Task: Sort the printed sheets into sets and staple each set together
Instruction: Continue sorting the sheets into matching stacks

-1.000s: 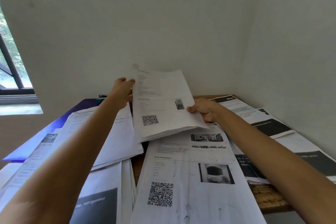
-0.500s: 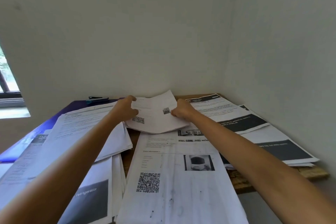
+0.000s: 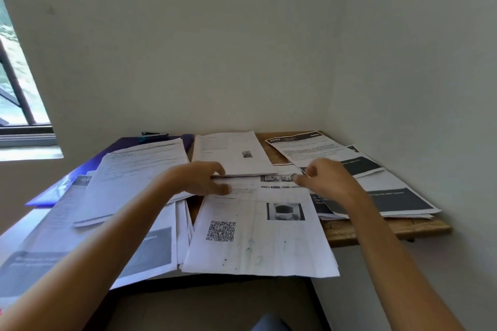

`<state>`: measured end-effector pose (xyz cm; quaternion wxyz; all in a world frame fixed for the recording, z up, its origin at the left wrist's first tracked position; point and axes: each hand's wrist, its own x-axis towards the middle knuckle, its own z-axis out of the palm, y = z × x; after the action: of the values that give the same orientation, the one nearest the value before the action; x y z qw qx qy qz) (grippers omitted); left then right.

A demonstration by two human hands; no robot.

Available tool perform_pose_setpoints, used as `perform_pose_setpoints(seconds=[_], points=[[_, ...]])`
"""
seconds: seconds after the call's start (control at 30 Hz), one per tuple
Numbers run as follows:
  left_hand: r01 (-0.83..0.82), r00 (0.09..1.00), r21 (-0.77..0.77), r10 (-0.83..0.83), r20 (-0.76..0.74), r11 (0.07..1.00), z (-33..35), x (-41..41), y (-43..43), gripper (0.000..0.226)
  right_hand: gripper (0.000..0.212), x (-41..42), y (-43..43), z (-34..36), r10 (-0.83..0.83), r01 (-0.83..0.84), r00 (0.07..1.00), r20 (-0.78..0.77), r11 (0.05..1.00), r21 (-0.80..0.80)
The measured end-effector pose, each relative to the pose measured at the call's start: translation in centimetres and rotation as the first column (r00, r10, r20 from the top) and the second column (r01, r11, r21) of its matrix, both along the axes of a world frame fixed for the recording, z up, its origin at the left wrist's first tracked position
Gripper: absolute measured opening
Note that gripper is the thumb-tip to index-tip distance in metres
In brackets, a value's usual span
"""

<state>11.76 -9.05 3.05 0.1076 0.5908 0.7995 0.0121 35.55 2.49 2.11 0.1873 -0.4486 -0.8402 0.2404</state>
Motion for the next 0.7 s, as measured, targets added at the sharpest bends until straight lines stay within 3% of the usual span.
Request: perform_pose_setpoints(seconds=[0.17, 0.3, 0.47, 0.6, 0.7], points=[[-0.015, 0.999, -0.12, 0.018, 0.03, 0.993, -2.1, 2.5, -1.0, 0.074, 0.014, 2.0, -3.7, -1.6, 0.046, -0.046, 0.999, 0.002, 0.998, -0.037], [-0.035, 0.996, -0.018, 0.036, 0.076, 0.999, -3.1, 3.3, -1.1, 0.076, 0.023, 1.6, -4.4, -1.9, 0.059, -0.063, 0.996, -0.067, 0.997, -0.055], [-0.088, 0.986, 0.101, 0.073, 0.15, 0.991, -3.1, 4.3, -1.1, 0.078, 0.015, 1.5, -4.6, -1.8, 0.046, -0.079, 0.984, -0.174, 0.98, -0.185], [-0.221, 0.939, 0.243, 0.139, 0.314, 0.945, -2.7, 4.1, -1.3, 0.074, 0.024, 1.8, -4.4, -2.0, -0.038, -0.028, 0.969, -0.246, 0.966, -0.259], [-0.38, 0.82, 0.282, 0.179, 0.544, 0.881, -2.4, 4.0, -1.5, 0.069, 0.026, 2.7, -4.6, -1.4, -0.063, -0.019, 0.949, -0.308, 0.966, -0.257]])
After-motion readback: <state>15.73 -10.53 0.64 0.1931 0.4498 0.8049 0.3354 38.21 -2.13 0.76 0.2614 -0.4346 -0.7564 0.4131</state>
